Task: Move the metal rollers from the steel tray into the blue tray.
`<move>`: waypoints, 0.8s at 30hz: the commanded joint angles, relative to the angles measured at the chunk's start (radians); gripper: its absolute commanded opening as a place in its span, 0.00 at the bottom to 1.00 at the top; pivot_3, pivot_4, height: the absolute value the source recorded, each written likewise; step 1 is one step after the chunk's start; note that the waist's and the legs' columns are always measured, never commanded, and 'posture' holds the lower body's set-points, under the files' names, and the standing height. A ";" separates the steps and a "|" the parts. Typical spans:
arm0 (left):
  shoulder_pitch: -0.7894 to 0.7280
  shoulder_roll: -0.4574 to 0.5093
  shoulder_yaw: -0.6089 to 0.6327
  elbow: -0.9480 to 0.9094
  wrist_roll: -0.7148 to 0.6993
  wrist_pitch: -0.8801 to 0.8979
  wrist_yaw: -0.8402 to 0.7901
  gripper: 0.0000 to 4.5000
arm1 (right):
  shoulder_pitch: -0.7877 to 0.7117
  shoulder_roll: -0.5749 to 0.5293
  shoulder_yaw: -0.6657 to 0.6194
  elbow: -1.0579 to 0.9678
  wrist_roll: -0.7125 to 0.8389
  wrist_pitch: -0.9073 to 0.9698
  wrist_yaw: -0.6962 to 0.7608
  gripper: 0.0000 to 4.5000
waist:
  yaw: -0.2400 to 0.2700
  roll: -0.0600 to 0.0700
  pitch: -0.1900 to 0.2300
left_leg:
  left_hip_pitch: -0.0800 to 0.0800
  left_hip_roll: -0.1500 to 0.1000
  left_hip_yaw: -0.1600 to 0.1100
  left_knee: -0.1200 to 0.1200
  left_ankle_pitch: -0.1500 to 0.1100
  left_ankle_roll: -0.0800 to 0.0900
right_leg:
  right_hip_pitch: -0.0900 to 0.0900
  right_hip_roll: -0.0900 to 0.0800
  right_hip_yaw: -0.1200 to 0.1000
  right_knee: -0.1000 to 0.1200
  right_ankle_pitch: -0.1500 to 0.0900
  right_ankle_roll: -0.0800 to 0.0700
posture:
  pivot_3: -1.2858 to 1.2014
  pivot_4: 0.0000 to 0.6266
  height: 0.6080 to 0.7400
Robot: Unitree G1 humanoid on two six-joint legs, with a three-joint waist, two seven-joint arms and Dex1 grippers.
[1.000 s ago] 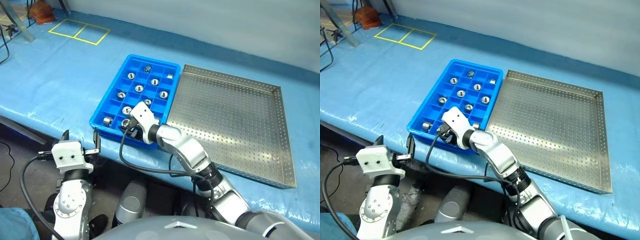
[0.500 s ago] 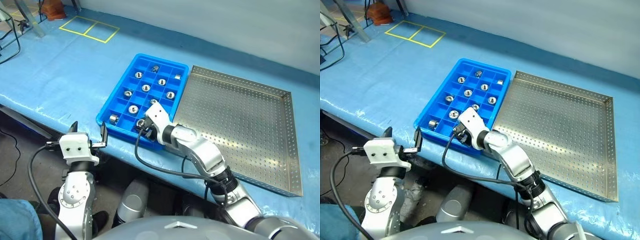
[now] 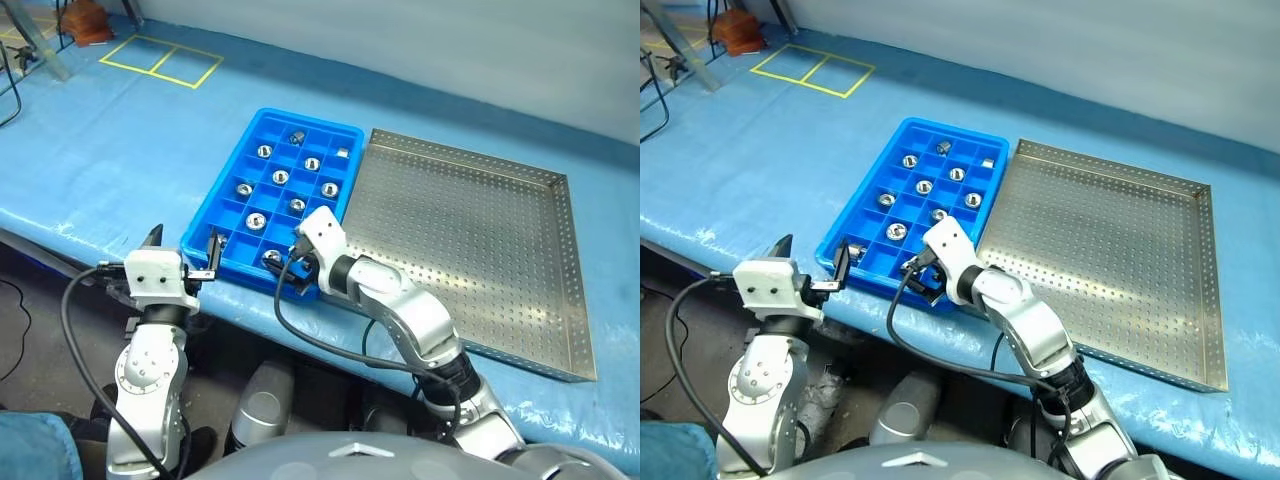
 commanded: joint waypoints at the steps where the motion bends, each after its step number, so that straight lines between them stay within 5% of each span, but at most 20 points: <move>1: -0.086 0.034 0.016 0.040 -0.025 0.005 -0.032 0.94 | 0.060 -0.036 -0.091 -0.144 -0.020 -0.058 -0.053 0.95 | -0.023 0.000 0.000 | 0.000 0.000 0.000 0.001 0.000 0.000 | 0.001 0.000 0.000 0.000 0.000 0.000 | 0.60 0.24 1.00; 15: -0.290 0.086 -0.072 0.218 -0.055 -0.002 -0.149 0.94 | 0.351 -0.054 -0.264 -0.332 -0.040 -0.142 -0.192 0.95 | -0.337 0.001 0.000 | 0.006 0.000 -0.002 0.002 0.000 0.001 | 0.008 0.000 0.000 0.003 0.003 0.004 | 0.52 0.24 1.00; 24: -0.291 0.089 -0.071 0.220 -0.060 0.000 -0.158 0.94 | 0.369 -0.027 -0.255 -0.313 -0.045 -0.166 -0.220 0.95 | -0.362 0.001 0.000 | 0.007 0.000 -0.002 0.004 0.001 0.002 | 0.009 0.001 0.002 0.005 0.003 0.005 | 0.53 0.24 1.00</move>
